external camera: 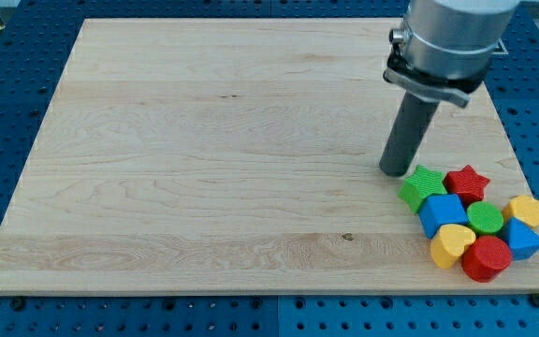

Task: Separate yellow heart from a group of blocks

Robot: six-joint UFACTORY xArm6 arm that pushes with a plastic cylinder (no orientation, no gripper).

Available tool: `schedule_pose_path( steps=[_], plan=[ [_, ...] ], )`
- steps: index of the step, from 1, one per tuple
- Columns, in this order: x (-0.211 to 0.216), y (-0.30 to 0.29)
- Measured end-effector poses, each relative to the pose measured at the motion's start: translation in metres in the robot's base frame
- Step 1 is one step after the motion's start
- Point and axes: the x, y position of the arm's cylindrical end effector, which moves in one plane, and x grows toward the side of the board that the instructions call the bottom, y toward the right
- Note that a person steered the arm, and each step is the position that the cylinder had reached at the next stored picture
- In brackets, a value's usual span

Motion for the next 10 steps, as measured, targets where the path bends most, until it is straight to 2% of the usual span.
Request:
schedule_pose_path(
  steps=[1, 2, 3, 4, 5, 6, 8, 10],
  plan=[
    [-0.022, 0.014],
    [-0.039, 0.055],
    [-0.035, 0.123],
    [-0.004, 0.176],
    [0.026, 0.202],
    [0.031, 0.203],
    [0.096, 0.191],
    [0.118, 0.19]
  ],
)
